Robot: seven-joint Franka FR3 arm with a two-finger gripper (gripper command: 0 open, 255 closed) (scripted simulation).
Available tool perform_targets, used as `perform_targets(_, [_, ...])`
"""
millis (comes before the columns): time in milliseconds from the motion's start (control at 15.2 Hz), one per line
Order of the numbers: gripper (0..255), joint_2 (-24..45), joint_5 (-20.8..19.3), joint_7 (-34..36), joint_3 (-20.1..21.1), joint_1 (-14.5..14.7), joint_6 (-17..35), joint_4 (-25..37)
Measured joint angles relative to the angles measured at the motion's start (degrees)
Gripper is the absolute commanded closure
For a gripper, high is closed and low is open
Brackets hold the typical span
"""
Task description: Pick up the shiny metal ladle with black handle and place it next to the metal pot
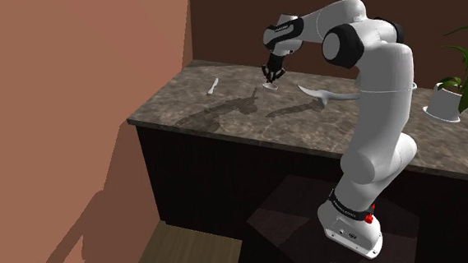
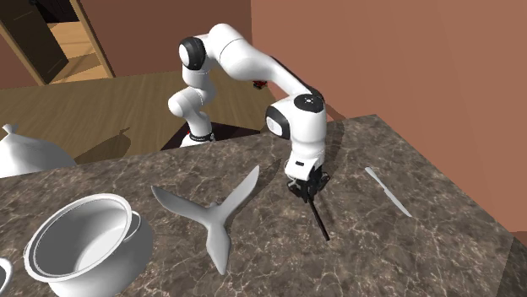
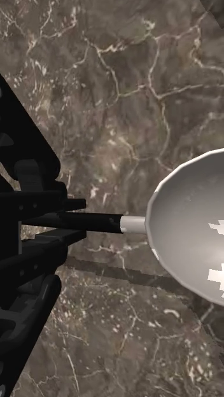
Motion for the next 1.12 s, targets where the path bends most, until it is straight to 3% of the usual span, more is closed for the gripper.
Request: perform_targets(1122, [255, -1.1, -0.84, 1.13, -0.42, -0.39, -12.45, 11.45])
